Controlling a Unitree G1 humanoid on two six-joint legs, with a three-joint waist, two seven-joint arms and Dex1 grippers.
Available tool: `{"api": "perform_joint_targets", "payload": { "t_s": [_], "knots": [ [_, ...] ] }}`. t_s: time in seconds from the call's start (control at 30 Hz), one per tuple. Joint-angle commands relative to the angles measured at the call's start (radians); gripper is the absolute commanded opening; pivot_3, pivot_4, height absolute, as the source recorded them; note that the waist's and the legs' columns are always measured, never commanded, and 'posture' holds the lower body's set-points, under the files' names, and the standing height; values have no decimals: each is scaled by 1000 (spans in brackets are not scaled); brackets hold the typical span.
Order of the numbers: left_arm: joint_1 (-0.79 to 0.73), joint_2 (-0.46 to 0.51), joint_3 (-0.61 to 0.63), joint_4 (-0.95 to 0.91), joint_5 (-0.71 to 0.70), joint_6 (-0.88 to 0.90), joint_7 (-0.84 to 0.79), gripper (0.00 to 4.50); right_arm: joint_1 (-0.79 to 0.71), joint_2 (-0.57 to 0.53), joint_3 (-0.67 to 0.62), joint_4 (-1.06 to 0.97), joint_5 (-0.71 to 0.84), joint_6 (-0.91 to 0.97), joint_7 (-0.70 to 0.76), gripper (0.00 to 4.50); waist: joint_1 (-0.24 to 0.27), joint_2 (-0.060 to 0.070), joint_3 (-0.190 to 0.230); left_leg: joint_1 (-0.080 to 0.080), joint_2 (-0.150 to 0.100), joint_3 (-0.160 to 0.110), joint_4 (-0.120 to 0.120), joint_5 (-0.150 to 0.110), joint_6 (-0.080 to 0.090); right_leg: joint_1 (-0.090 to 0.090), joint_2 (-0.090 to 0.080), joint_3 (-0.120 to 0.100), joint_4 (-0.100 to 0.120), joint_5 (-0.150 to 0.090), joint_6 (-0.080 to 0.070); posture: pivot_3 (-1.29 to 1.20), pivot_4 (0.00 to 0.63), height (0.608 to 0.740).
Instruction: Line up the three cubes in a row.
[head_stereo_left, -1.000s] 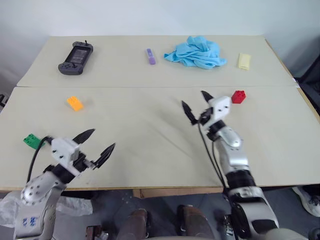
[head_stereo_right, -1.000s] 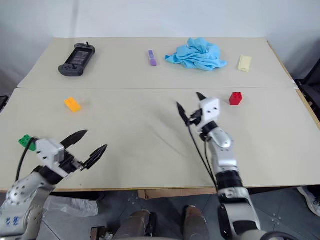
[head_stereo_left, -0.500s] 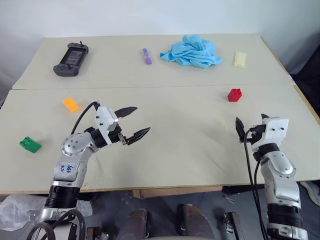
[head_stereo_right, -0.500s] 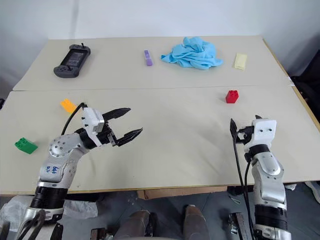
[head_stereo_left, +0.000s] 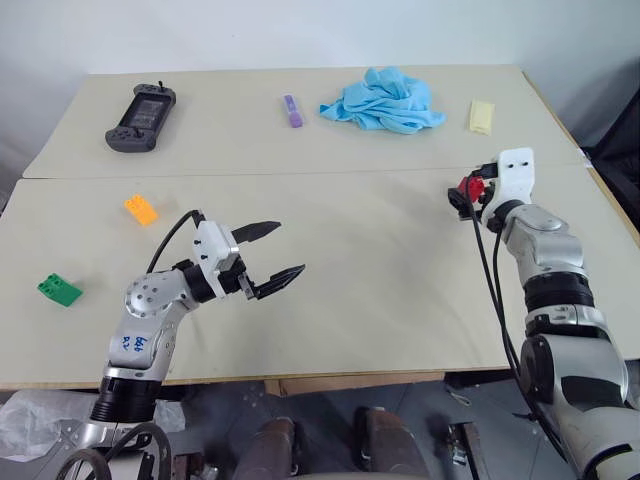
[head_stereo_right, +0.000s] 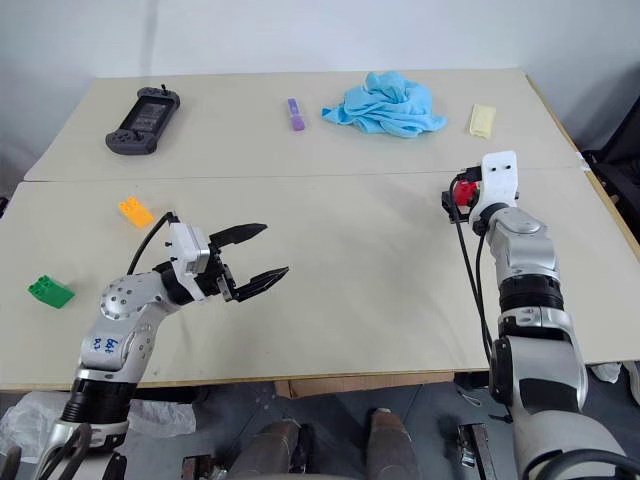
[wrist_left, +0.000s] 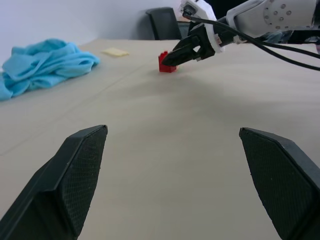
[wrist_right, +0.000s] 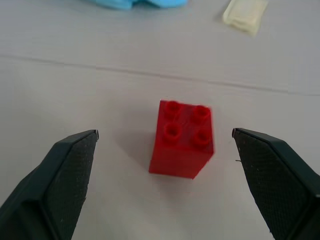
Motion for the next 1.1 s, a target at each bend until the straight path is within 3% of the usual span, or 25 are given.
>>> {"api": "perform_joint_targets", "payload": {
  "t_s": [0.03, 0.2, 0.23, 0.3, 0.53, 0.57, 0.63, 0.77, 0.83, 0.93, 0.97, 1.1],
  "knots": [
    [13, -2, 13, -61, 3, -13, 21, 4492, -96, 0, 2, 138, -35, -75, -59, 4500, -3, 0, 0, 0, 0, 0, 0, 0, 0, 0, 0, 0, 0, 0, 0, 0, 150, 740],
    [22, 0, 19, -77, 2, -6, 44, 4492, -152, 16, 0, 258, -49, -133, -67, 4500, -4, 0, 0, 0, 0, 0, 0, 0, 0, 0, 0, 0, 0, 0, 0, 0, 150, 740],
    [22, 0, 19, -78, 1, -5, 46, 4499, -158, 16, -8, 275, -46, -146, -71, 4320, -3, 0, 0, 0, 0, 0, 0, 0, 0, 0, 0, 0, 0, 0, 0, 0, 150, 740],
    [21, 1, 17, -77, 2, -5, 49, 4500, -165, 14, -17, 301, -42, -165, -77, 3897, -2, 0, 0, 0, 0, 0, 1, 0, 0, 0, 0, 0, 0, 0, 0, 0, 150, 740],
    [22, 8, 20, -82, 5, -4, 58, 4500, -175, 9, -19, 309, -41, -203, -37, 1570, -4, 0, 0, 0, 0, 0, 1, 0, 0, 0, 1, 0, 0, 0, 0, 0, 150, 740],
    [25, 11, 23, -83, 5, -5, 59, 4500, -175, 10, -16, 296, -38, -217, -7, 1461, -4, 0, 0, 0, 0, 0, 1, 0, 0, 0, 1, 0, 0, 0, 0, 0, 150, 740],
    [34, 19, 30, -85, 3, -7, 59, 4500, -173, 15, -8, 258, -26, -248, 92, 1462, -4, 0, 0, 0, 0, 0, 1, 0, 0, 0, 1, 0, 0, 0, 0, 0, 150, 740],
    [60, 42, 50, -85, -3, -16, 49, 4500, -114, 25, 50, 72, 20, -305, 458, 1462, -6, 1, 0, 0, 1, 1, 0, 0, 0, -1, 1, -1, 0, 0, 0, 0, 150, 740],
    [78, 58, 63, -81, -3, -19, 38, 4500, -38, 19, 119, -115, 80, -289, 728, 1462, -4, 1, 0, 0, 2, 1, 0, 0, 0, -1, 2, -2, 0, 0, 0, 0, 150, 740],
    [97, 70, 70, -78, -4, -24, 30, 4500, 66, -34, 261, -361, 107, -103, 983, 1462, 0, 1, 0, 0, 2, 0, 1, 0, -1, 0, 2, -3, 0, 0, 0, 0, 150, 740],
    [99, 69, 69, -80, -5, -22, 31, 4500, 94, -66, 330, -439, 100, 7, 1050, 1462, 5, 1, 0, 0, 1, -1, 2, 0, 0, 0, 1, -3, 0, 0, 0, 0, 150, 740],
    [97, 56, 74, -97, -11, -5, 52, 4500, 176, -89, 426, -577, 47, 3, 1082, 1462, 23, 1, 0, -1, 0, -3, 4, -1, 0, 1, -1, -3, 1, 0, 0, 0, 150, 740]
  ]
}}
